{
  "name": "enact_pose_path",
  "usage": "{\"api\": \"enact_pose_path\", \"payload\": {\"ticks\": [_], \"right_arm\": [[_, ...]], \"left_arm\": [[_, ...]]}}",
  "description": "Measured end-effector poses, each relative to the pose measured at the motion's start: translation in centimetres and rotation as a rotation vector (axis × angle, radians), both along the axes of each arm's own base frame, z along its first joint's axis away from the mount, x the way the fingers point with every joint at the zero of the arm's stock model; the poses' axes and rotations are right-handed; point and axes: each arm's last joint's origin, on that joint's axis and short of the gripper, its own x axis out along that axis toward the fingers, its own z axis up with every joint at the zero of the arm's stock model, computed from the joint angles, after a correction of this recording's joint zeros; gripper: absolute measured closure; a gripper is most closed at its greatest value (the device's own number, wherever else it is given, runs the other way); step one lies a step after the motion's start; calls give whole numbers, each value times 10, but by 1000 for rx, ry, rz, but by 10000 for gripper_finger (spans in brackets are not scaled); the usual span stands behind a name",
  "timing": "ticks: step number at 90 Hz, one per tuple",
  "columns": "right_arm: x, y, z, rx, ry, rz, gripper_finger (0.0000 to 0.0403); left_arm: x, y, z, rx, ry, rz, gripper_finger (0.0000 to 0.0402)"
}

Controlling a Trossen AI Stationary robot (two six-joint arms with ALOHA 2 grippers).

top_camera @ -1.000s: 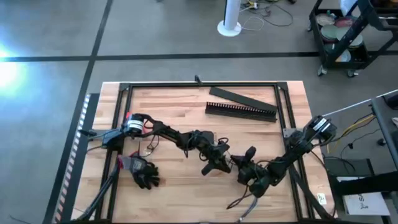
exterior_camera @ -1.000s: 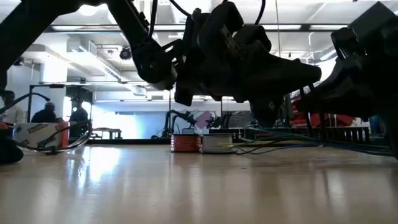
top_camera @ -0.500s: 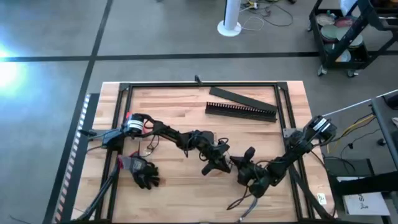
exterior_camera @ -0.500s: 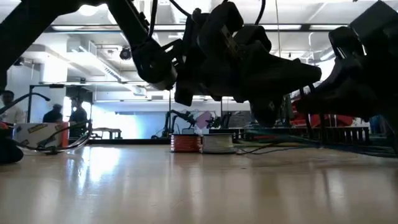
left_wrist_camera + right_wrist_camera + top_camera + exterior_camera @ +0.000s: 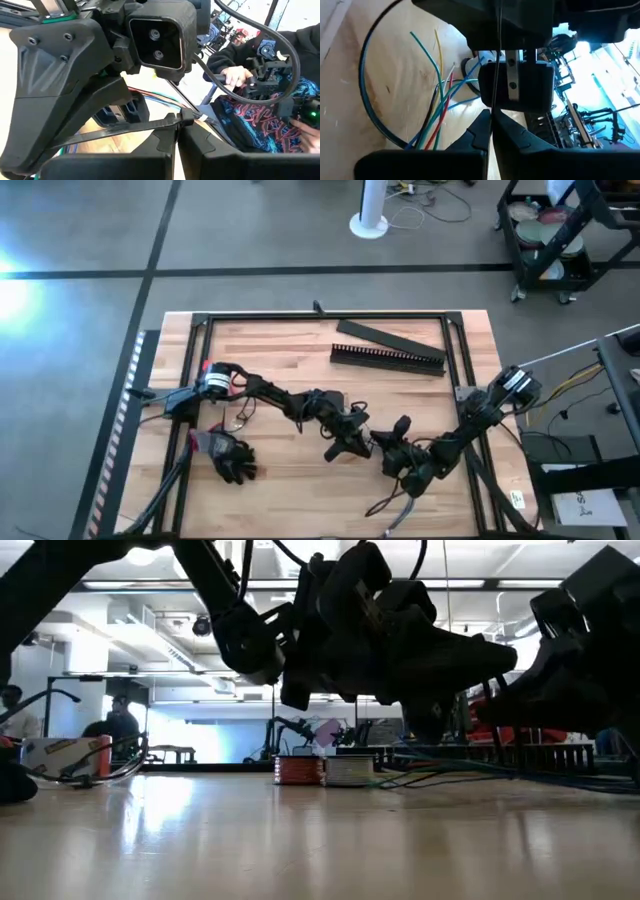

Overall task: Ziptie cables
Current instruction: Wrap the black zip tie on the cables

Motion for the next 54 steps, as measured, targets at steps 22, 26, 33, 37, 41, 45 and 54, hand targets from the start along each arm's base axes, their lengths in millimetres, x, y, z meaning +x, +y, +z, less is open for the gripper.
{"api": "enact_pose_path", "payload": {"ticks": [22, 26, 33, 37, 41, 45, 54], "right_arm": [[0, 0, 0, 16, -19, -12, 403], [0, 0, 0, 17, -19, -12, 403], [0, 0, 0, 28, -29, -16, 403], [0, 0, 1, 45, -43, -25, 403], [0, 0, 1, 62, -55, -33, 403], [0, 0, 1, 68, -60, -35, 403], [0, 0, 1, 69, -60, -35, 403]], "left_arm": [[0, 0, 0, 0, 0, -1, 402], [0, 0, 0, 0, 0, -1, 402], [0, 0, 0, 0, 0, -2, 402], [0, 0, 0, 0, 0, -2, 402], [0, 0, 0, 0, 0, -2, 402], [0, 0, 0, 0, 0, -2, 402], [0, 0, 0, 2, -2, -2, 402]]}}
